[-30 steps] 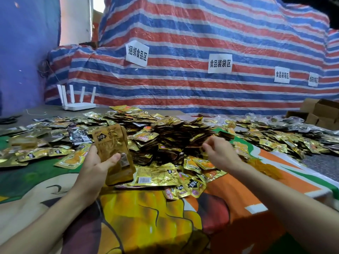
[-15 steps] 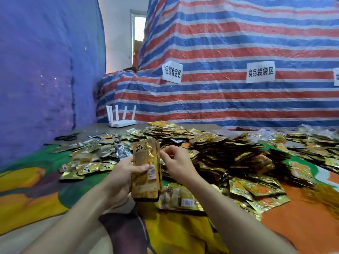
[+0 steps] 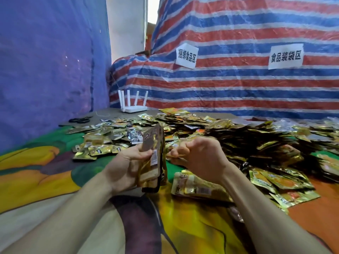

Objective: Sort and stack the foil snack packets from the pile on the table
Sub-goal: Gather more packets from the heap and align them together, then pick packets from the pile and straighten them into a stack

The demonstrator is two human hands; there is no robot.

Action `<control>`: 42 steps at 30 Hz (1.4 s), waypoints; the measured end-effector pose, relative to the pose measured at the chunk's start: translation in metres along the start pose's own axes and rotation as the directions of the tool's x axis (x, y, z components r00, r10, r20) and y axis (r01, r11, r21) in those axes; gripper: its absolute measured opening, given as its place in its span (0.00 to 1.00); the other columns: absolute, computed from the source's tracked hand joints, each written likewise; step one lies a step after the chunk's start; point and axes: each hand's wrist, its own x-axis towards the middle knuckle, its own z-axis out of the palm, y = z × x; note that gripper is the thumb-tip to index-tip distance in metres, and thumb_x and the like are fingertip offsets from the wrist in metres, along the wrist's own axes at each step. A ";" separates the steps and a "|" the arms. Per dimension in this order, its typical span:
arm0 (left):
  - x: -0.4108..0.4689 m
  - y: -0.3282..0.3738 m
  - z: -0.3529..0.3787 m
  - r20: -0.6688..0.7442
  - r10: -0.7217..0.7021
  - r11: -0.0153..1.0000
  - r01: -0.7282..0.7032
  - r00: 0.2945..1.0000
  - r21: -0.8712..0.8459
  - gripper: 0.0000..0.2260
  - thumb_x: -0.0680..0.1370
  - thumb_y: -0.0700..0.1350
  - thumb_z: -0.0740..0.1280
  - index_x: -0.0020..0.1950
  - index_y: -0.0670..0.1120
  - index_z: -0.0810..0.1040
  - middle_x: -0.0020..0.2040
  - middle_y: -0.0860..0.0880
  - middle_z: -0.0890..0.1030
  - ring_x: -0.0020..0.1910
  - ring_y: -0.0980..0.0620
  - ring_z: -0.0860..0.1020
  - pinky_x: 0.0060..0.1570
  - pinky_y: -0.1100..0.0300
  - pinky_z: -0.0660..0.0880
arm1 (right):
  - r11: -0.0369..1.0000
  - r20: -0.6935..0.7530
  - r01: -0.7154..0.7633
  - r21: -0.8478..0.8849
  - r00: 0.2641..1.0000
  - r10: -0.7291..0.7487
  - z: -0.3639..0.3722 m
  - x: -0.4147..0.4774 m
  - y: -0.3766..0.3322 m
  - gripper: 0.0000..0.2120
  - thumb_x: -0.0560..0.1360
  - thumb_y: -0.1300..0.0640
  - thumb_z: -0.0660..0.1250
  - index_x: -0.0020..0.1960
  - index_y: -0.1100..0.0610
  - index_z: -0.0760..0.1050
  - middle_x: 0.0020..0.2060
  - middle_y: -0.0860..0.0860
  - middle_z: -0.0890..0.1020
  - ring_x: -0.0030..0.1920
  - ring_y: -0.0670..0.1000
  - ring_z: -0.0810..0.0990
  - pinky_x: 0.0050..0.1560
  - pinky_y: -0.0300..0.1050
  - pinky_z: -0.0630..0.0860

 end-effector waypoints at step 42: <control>0.020 -0.010 0.022 -0.494 0.085 0.936 -0.239 0.865 -0.258 0.16 0.83 0.42 0.62 0.66 0.34 0.75 0.57 0.34 0.82 0.52 0.38 0.83 0.36 0.50 0.83 | 0.832 -0.293 0.257 -0.492 0.851 -0.436 0.057 0.026 0.053 0.36 0.66 0.69 0.80 0.71 0.51 0.74 0.52 0.44 0.85 0.50 0.41 0.85 0.50 0.36 0.81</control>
